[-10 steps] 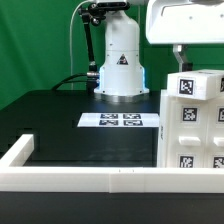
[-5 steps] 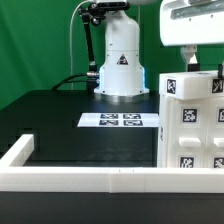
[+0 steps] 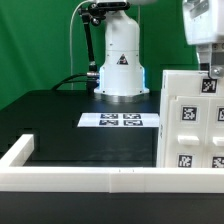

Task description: Assemble cabinet

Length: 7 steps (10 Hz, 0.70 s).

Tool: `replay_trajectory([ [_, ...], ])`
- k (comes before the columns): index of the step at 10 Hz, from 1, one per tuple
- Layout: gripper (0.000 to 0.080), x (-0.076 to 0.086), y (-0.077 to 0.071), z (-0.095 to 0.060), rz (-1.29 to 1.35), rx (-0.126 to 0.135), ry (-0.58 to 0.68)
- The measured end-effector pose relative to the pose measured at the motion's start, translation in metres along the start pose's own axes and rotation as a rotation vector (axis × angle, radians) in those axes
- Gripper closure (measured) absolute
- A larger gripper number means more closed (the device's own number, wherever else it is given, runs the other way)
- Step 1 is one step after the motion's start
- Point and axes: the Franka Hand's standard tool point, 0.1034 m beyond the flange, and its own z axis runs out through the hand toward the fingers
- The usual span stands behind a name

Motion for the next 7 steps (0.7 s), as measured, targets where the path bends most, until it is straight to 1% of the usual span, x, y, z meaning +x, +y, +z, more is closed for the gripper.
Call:
replay_trajectory([
  [2,0.0238,-0.0034,-0.0014,-0.0019,0.109,0.002,-0.029],
  [4,0.0229,-0.0063,-0.0016,-0.0022,0.130,0.003,-0.046],
  [5,0.0229,-0.0081,-0.0005,-0.0011,0.096,0.001,-0.050],
  [6,0.0065,-0.0087,-0.0002,-0.0010,0.094,0.000,-0.050],
  [7,0.0012,-0.0092,0.0000,-0.0008,0.088,0.000,-0.050],
])
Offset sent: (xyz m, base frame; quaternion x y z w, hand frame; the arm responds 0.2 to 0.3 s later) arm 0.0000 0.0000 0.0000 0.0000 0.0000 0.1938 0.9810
